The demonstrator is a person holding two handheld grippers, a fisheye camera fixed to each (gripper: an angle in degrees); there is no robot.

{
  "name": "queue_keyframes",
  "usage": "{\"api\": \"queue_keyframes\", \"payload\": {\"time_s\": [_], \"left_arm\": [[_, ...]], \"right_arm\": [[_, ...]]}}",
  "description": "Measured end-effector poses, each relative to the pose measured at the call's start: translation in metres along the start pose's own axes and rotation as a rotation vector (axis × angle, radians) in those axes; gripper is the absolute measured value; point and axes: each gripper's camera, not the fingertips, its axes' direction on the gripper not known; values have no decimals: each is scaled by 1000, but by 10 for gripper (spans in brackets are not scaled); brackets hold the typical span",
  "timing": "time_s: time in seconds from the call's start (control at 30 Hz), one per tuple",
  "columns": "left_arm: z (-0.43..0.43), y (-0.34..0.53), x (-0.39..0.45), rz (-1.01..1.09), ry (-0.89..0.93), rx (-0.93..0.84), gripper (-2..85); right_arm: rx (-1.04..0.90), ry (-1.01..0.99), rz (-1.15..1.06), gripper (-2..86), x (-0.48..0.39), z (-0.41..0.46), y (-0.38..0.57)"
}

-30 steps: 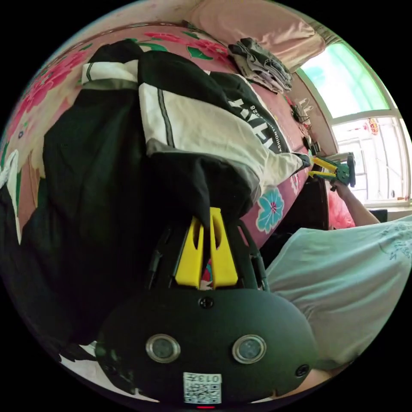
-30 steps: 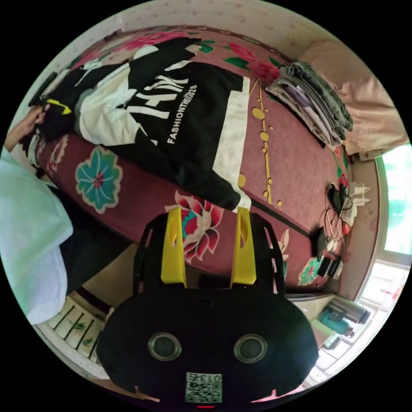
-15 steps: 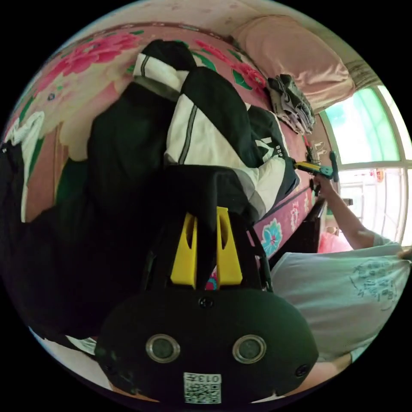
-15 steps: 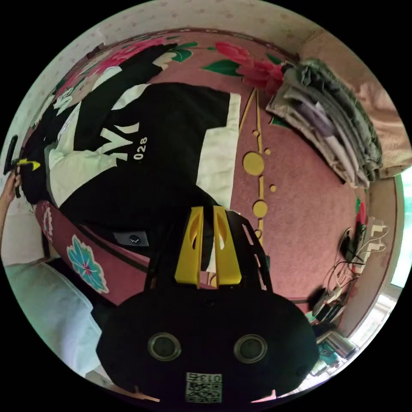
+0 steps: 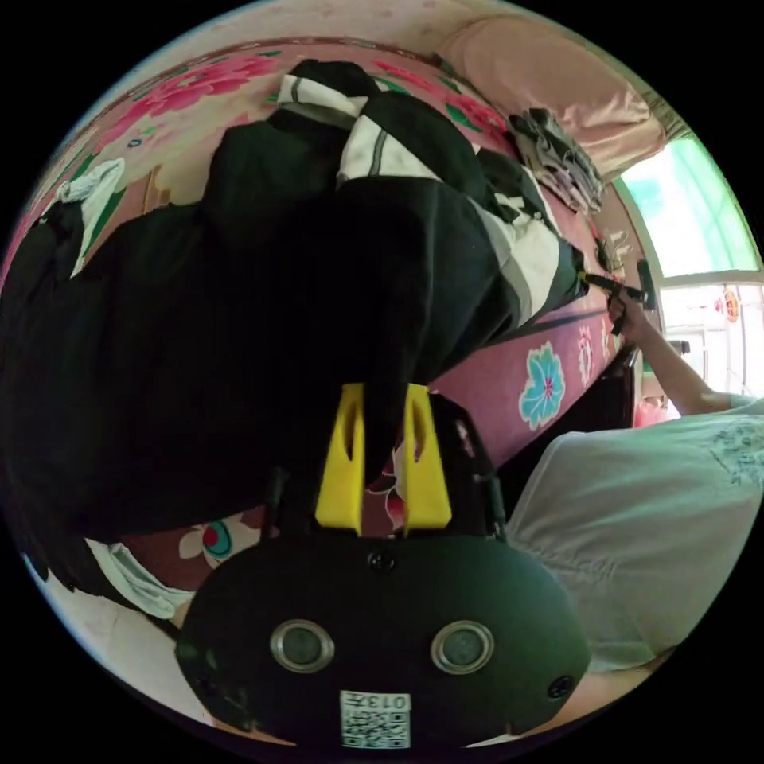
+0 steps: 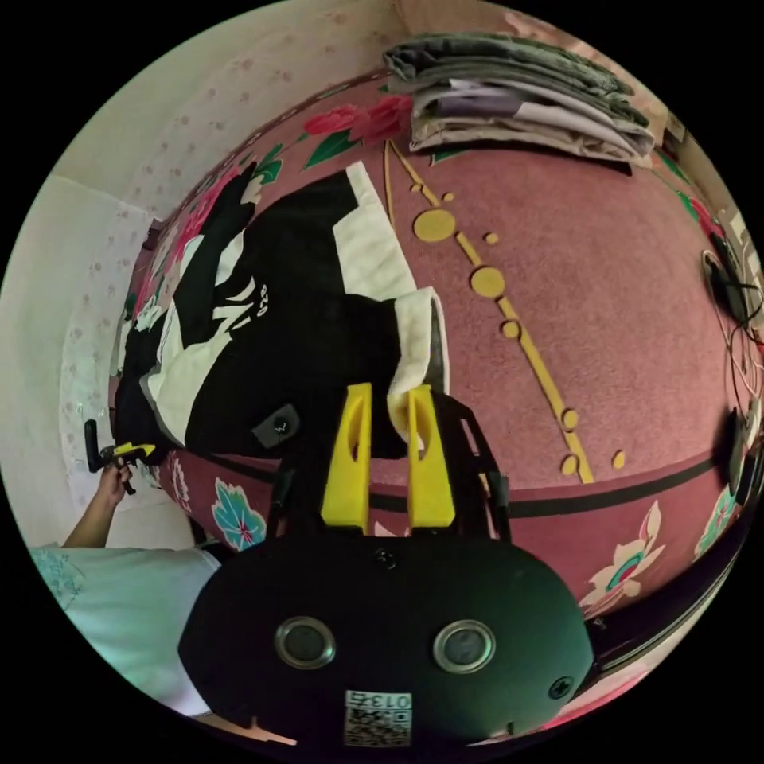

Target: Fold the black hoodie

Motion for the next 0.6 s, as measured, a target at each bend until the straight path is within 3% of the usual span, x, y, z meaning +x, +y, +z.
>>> {"api": "queue_keyframes", "payload": {"time_s": [0.1, 0.2, 0.33, 0.47, 0.6], "left_arm": [[-15, -8, 20, 180, -51, -65, 22], [-36, 9, 18, 263, 38, -43, 16], [-38, 15, -3, 241, 148, -18, 10], [15, -13, -31, 102, 185, -218, 7], [6, -7, -34, 55, 216, -203, 15]], "right_arm": [[-18, -10, -80, 31, -3, -13, -5], [-67, -77, -191, 25, 7, -40, -1], [-153, -154, -201, 24, 24, -46, 2], [-347, 25, -207, 29, 19, 26, -4], [-307, 28, -229, 61, 18, 4, -3]]}}
